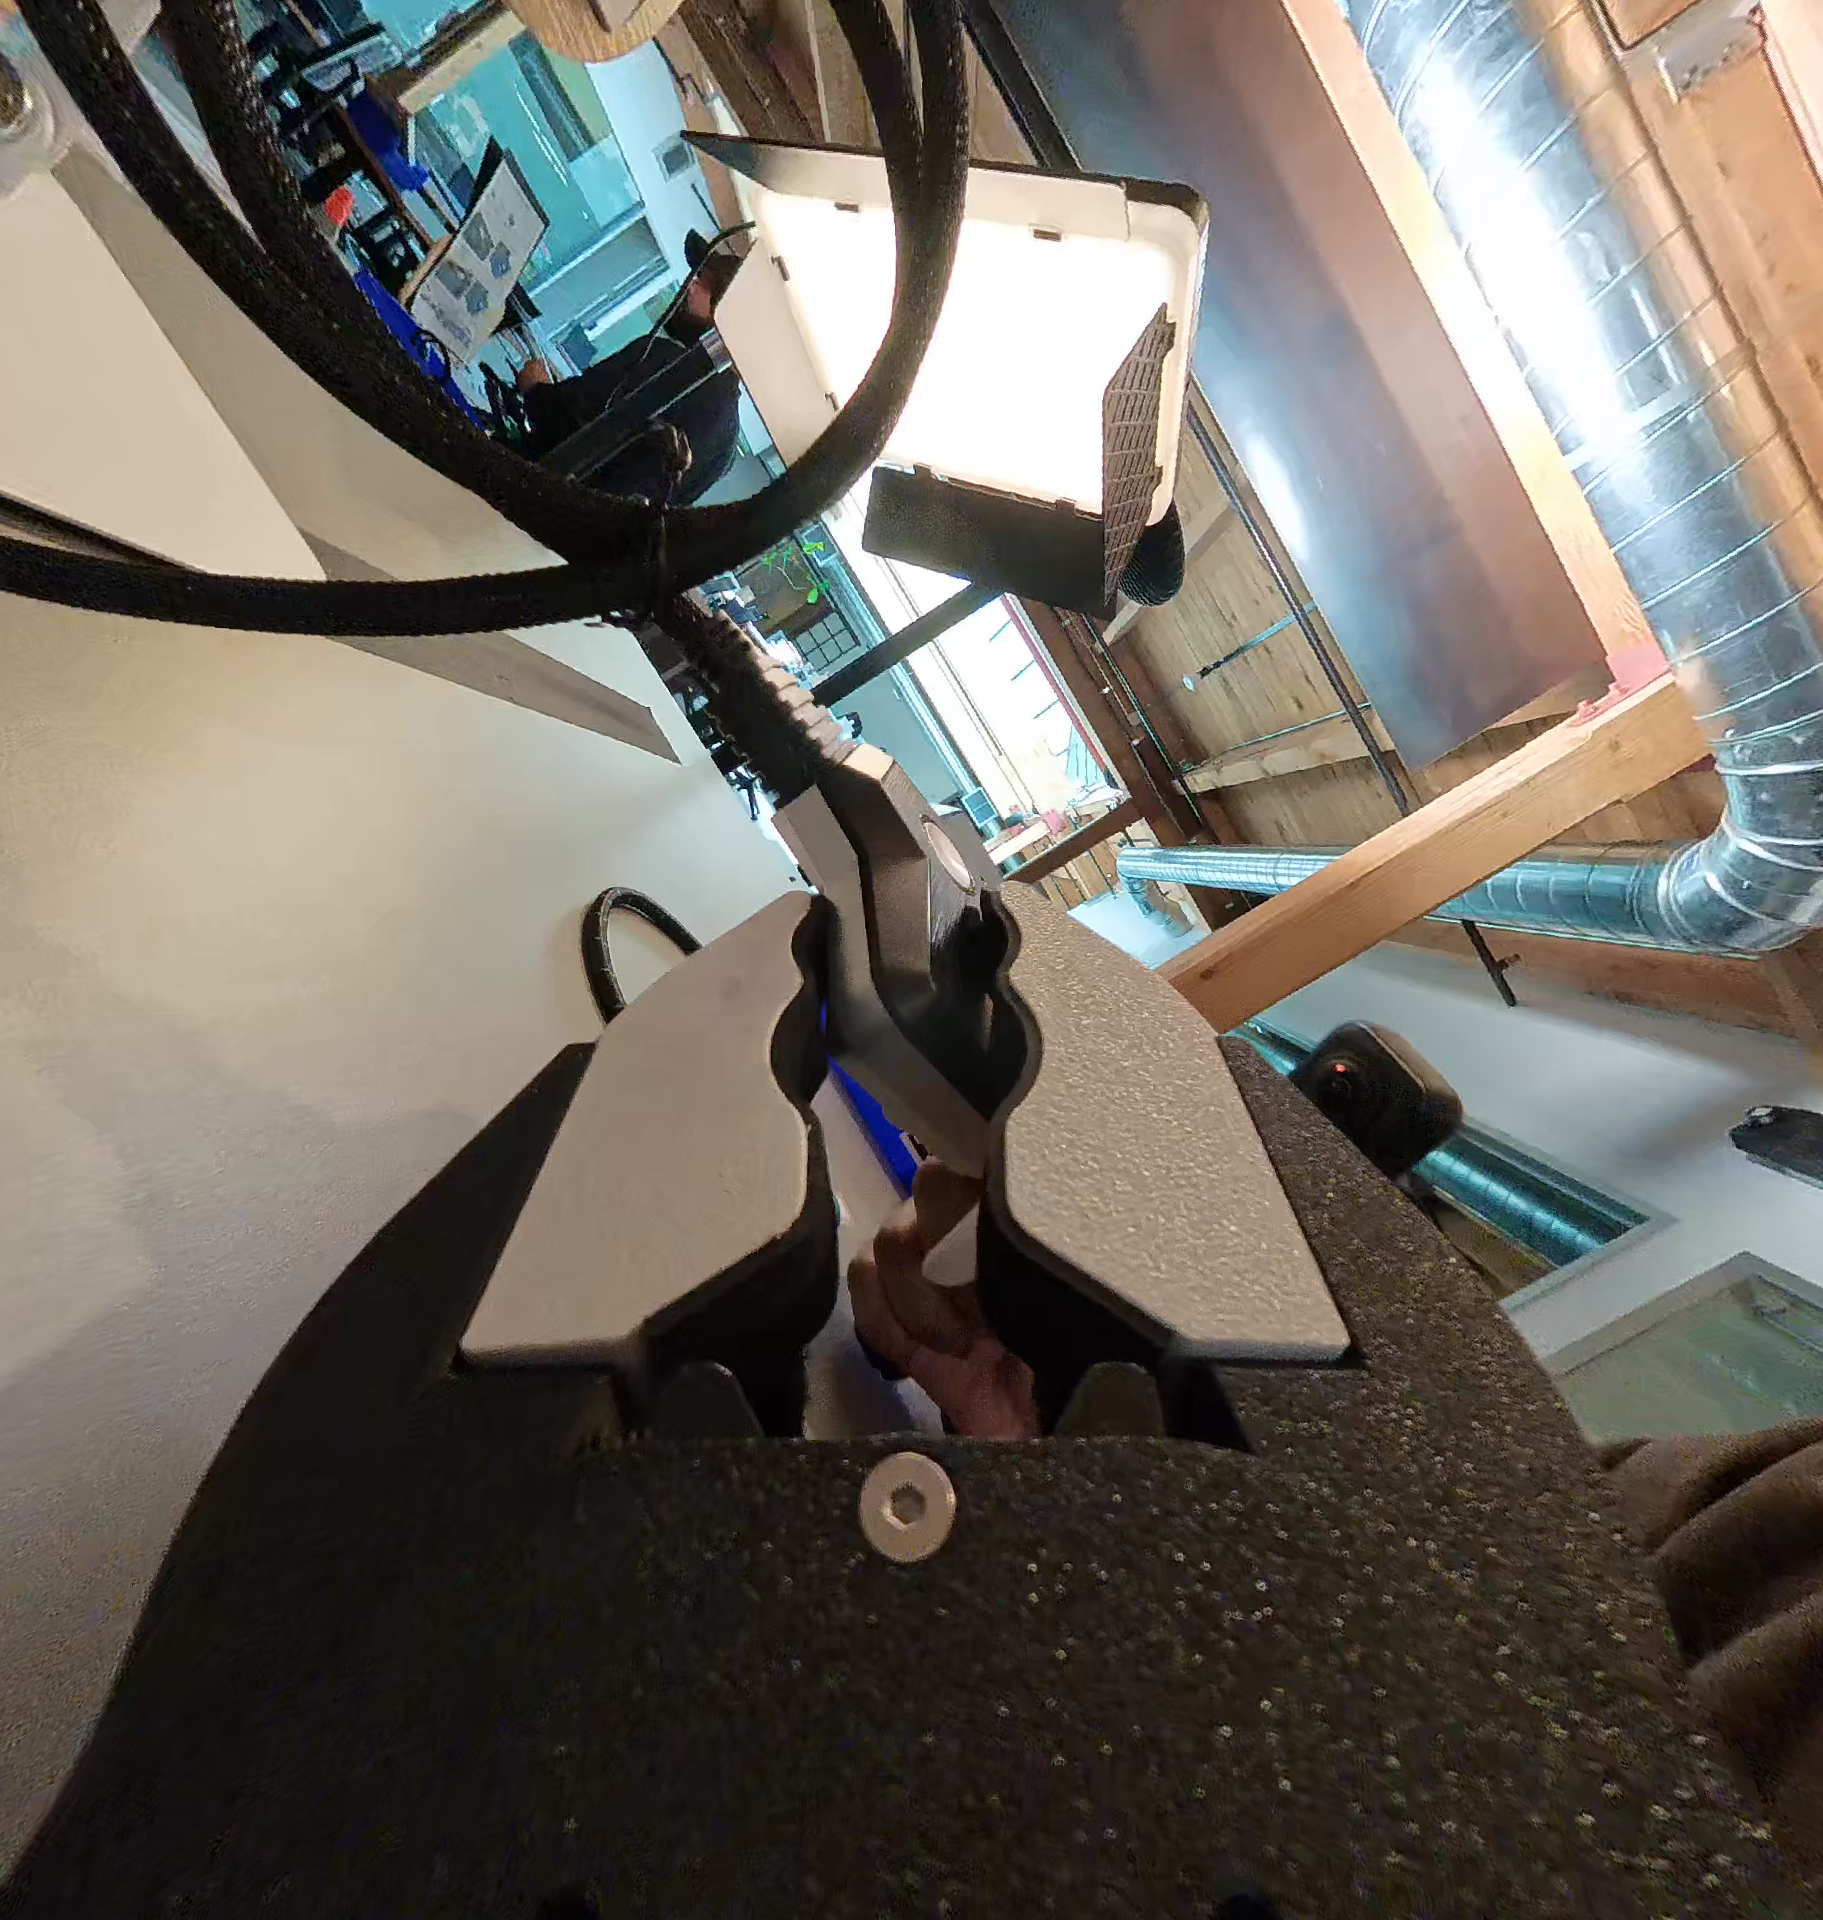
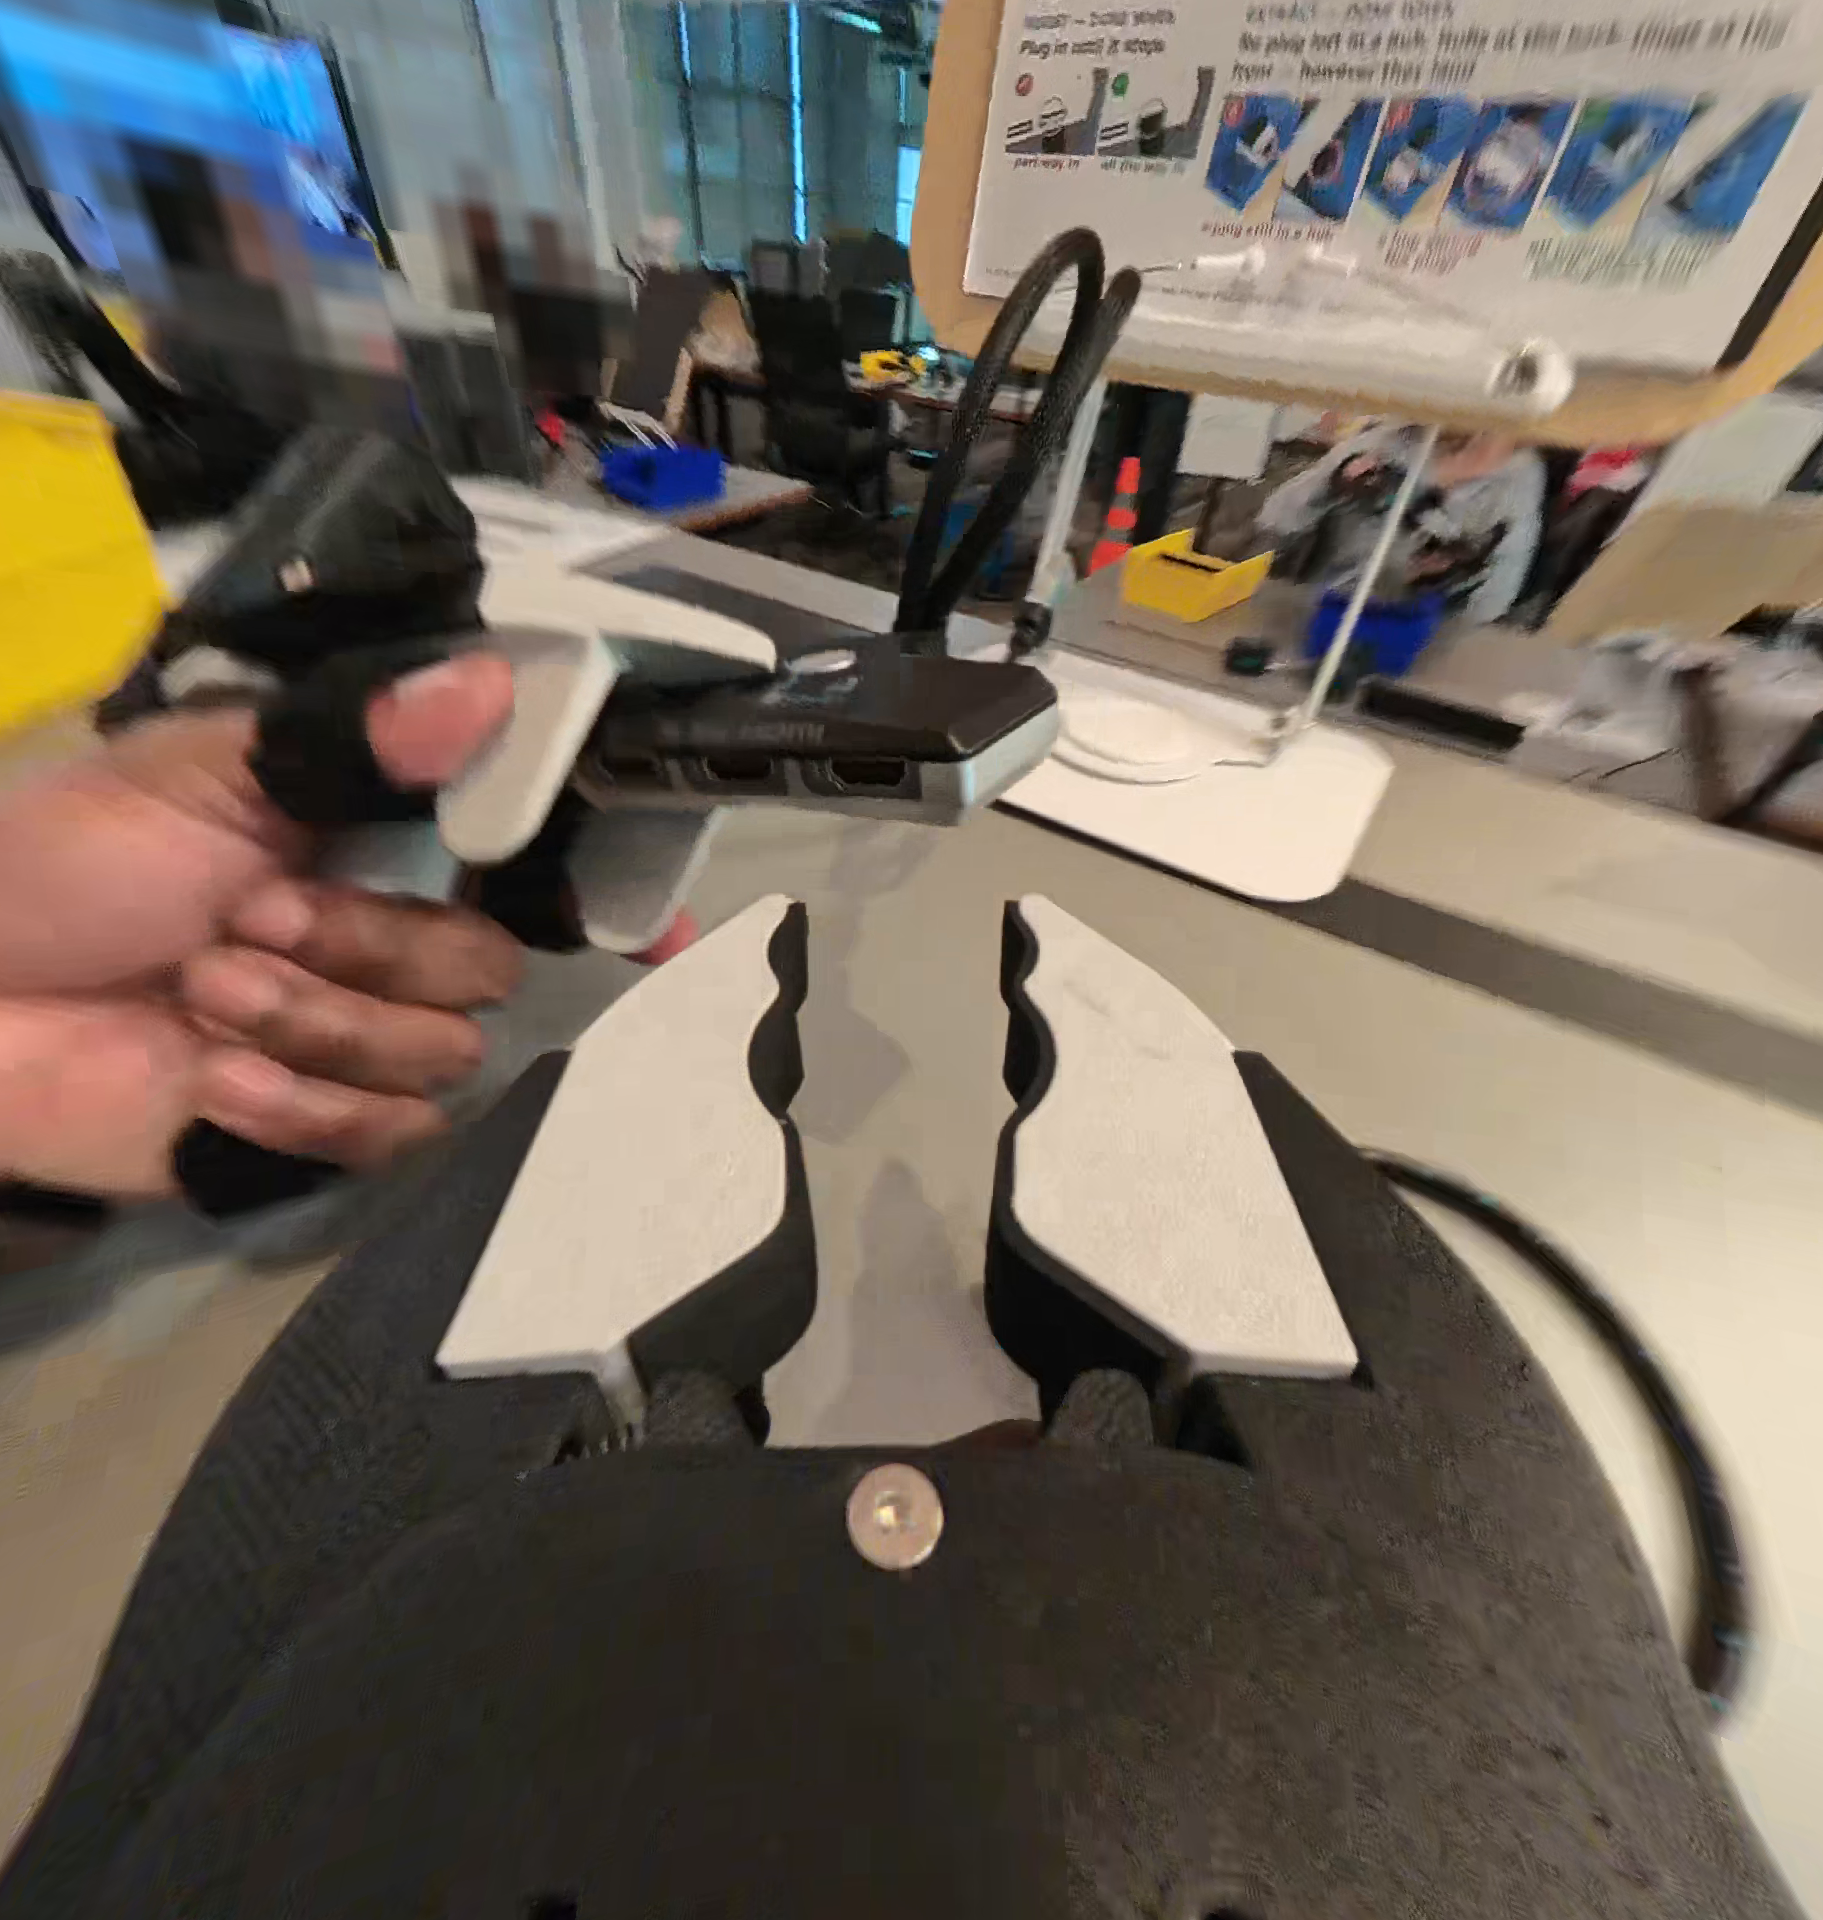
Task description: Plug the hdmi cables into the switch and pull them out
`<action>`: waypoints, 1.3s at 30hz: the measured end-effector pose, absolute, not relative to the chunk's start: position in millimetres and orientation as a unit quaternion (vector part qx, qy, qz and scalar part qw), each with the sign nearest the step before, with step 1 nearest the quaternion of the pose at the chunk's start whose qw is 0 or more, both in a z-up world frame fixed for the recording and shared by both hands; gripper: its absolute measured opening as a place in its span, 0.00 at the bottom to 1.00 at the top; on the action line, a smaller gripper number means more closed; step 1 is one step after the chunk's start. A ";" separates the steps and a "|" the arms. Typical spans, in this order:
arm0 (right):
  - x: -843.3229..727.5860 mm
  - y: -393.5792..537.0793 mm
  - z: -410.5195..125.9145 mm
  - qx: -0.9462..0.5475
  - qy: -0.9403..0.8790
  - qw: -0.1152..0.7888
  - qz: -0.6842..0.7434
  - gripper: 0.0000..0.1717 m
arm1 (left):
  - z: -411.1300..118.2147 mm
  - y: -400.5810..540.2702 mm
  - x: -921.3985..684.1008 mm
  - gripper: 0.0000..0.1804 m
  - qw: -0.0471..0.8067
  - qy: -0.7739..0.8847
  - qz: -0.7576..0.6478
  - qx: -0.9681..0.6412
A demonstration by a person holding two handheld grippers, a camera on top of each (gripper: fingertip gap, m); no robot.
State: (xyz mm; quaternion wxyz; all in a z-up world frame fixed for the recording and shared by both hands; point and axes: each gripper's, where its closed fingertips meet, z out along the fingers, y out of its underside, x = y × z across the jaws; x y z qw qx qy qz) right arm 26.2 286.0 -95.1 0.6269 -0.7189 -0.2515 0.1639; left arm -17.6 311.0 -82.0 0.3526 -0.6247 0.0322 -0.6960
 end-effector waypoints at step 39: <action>30.5 268.7 -58.9 -0.590 -0.078 0.469 0.652 0.12 | -70.5 262.8 31.7 0.16 0.325 0.175 -0.710 -0.600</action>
